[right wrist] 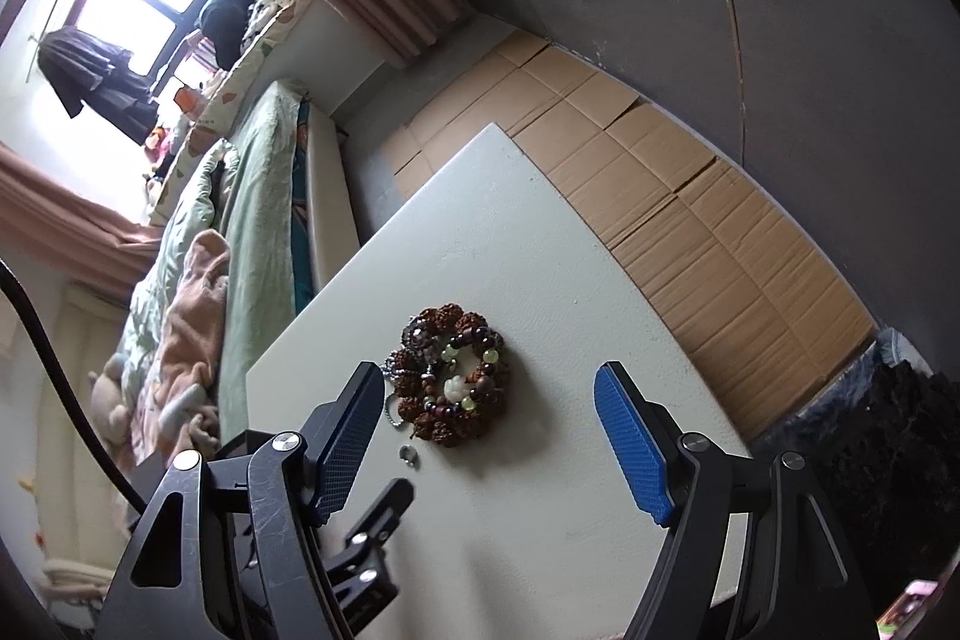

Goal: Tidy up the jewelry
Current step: 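Move the left gripper to the silver ring on the table and close on it, then carry the silver ring into the box with left gripper while right grasps the bead bracelet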

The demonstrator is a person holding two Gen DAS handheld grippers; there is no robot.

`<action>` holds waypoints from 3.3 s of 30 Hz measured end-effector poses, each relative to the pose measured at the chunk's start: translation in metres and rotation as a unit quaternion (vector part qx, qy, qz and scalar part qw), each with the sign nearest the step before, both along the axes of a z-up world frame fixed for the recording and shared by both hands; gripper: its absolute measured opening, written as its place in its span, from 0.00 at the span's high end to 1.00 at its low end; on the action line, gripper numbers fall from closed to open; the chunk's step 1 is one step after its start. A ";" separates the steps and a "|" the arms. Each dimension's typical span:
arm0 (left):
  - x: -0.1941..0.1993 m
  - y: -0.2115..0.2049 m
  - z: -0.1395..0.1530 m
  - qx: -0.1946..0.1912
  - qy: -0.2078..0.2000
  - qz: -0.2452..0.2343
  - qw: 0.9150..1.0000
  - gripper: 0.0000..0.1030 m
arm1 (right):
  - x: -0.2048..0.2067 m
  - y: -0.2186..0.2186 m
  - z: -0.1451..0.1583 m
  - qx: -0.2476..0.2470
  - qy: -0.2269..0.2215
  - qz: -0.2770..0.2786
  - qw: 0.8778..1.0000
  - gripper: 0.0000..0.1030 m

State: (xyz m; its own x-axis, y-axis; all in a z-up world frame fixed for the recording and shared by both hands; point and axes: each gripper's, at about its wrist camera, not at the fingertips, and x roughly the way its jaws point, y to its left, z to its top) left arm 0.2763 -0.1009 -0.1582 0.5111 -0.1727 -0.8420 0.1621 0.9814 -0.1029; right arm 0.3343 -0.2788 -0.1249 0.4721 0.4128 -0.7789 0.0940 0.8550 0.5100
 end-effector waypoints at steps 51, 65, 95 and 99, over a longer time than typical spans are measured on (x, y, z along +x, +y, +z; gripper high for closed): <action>0.012 -0.013 -0.013 0.014 0.002 -0.016 1.000 0.87 | 0.013 0.009 -0.021 -0.015 0.028 0.020 0.999 0.31; 0.012 0.026 0.012 -0.009 -0.021 0.034 0.999 0.87 | 0.033 0.036 -0.053 -0.029 0.059 0.041 0.997 0.52; -0.017 0.076 0.062 -0.042 -0.075 0.092 0.992 0.87 | 0.013 0.039 0.002 0.060 -0.052 0.065 0.995 0.89; -0.022 0.088 0.071 -0.051 -0.084 0.101 0.990 0.87 | 0.008 0.047 0.011 0.082 -0.069 0.079 0.991 0.89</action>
State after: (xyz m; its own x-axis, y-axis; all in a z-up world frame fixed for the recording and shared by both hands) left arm 0.2539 -0.0128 -0.0872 0.6750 -0.1328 -0.7258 -0.0132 0.9813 -0.1918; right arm 0.3419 -0.2321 -0.1139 0.4890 0.6061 -0.6274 -0.1141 0.7575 0.6428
